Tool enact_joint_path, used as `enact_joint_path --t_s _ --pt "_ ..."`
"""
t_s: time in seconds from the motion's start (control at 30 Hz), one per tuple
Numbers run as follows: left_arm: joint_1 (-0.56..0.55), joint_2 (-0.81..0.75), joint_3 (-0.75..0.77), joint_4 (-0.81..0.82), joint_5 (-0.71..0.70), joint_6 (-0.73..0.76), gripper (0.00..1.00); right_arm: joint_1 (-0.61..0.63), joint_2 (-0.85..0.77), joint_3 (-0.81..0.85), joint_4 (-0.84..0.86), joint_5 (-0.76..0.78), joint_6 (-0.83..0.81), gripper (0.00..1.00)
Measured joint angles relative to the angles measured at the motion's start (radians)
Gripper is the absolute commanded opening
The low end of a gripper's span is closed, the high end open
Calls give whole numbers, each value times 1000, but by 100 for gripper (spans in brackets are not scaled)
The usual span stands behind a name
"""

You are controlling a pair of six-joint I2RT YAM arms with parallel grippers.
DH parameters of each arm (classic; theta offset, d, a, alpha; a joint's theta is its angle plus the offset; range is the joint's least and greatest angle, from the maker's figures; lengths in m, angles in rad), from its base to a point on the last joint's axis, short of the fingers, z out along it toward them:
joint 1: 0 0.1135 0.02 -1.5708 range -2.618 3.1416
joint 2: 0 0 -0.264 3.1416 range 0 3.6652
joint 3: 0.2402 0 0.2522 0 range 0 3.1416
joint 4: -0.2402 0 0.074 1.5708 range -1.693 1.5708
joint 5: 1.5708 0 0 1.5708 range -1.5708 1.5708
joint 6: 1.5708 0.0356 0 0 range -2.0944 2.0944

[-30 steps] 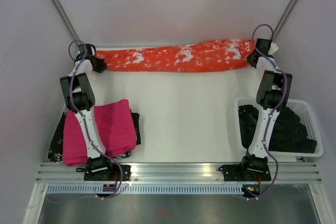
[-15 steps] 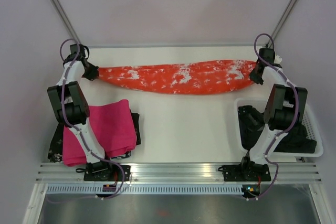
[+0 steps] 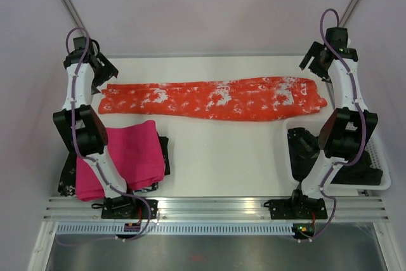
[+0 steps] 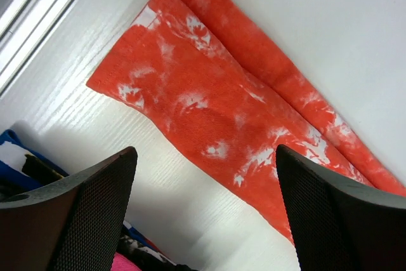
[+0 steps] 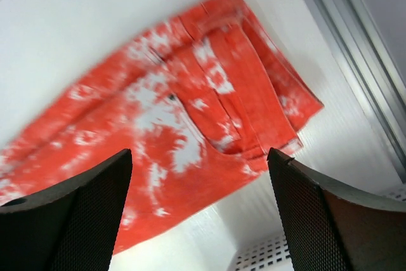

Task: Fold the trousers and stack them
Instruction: Fold the trousers

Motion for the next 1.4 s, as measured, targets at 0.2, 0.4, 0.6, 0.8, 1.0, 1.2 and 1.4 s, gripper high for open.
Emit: enact_joint_path --t_s 0.2,0.4,0.6,0.8,1.0,1.2,1.4 --pt "0 53 80 6 19 23 85 4 13 106 -2 -23 5 92" --pt "0 234 140 14 40 -42 72 4 131 72 43 -14 34 92" --pt "0 335 126 31 21 -141 66 4 213 53 56 3 69 92" --pt "-2 346 126 87 -5 -200 66 4 230 57 68 13 77 92" --pt "-3 363 126 116 -24 -240 55 4 230 51 91 21 85 92" --pt "-3 393 127 121 -29 -254 19 4 230 40 101 27 92 92" --pt "-5 393 127 126 -31 -263 2 4 230 34 109 32 93 92"
